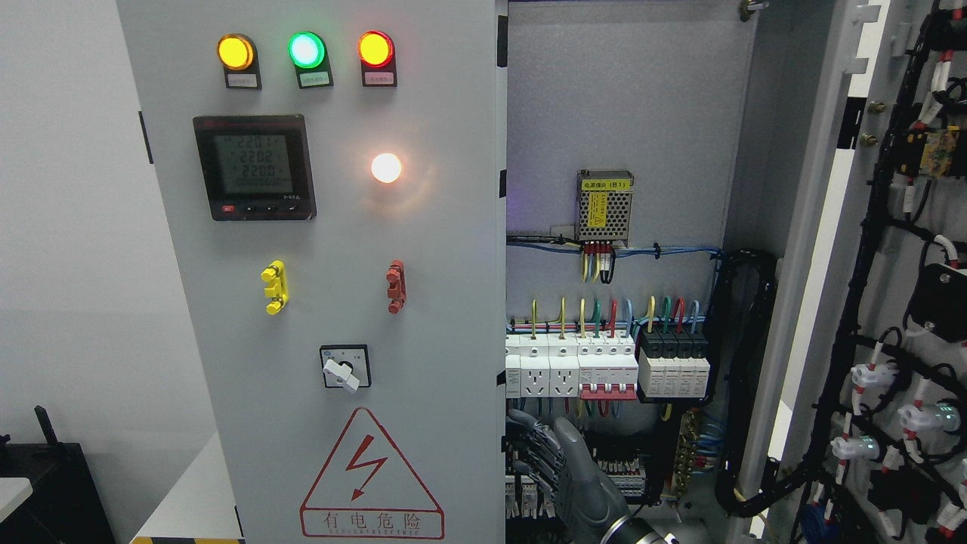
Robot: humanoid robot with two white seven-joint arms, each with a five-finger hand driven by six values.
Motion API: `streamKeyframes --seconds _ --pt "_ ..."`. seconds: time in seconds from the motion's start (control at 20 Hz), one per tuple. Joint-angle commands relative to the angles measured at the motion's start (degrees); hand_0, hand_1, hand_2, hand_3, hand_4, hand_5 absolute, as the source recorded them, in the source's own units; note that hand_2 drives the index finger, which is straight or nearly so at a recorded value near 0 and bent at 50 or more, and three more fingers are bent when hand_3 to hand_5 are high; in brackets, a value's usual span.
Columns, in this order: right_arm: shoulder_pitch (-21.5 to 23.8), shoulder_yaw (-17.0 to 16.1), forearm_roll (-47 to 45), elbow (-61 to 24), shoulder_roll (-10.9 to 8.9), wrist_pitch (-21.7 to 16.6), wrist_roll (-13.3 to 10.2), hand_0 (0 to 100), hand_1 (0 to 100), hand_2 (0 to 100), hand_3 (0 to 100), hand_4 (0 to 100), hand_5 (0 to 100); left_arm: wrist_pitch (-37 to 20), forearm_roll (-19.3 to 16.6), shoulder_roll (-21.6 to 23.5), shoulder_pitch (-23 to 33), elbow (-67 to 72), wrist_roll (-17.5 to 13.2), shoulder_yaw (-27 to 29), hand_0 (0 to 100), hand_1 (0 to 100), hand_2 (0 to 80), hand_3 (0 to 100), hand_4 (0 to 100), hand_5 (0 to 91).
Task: Open door with both hands
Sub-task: 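Move right hand fingers behind the edge of the indicator-light door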
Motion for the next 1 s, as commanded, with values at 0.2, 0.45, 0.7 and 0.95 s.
streamKeyframes --seconds 0.2,0.45,0.7,0.95 --pt "-1.4 -0.1 -0.5 2.1 -0.18 0.0 0.9 0 0 0 0 0 0 0.0 0.0 0.0 0.0 0.0 0.0 0.0 0 0 0.0 0 3 0.0" --pt "-2.6 -0.1 -0.5 4.1 -0.09 0.0 4.3 0 0 0 0 0 0 0.0 0.0 0.0 0.0 0.0 0.0 0.0 0 0 0.0 0 3 0.0" --pt "-4.1 -0.5 -0.5 7.0 -0.09 -0.1 5.1 0 0 0 0 0 0 0.0 0.0 0.0 0.0 0.0 0.0 0.0 0 0 0.0 0 3 0.0" --pt "-5.4 -0.7 -0.5 9.0 -0.09 -0.1 6.6 0 0 0 0 0 0 0.0 0.0 0.0 0.0 0.0 0.0 0.0 0 0 0.0 0 3 0.0"
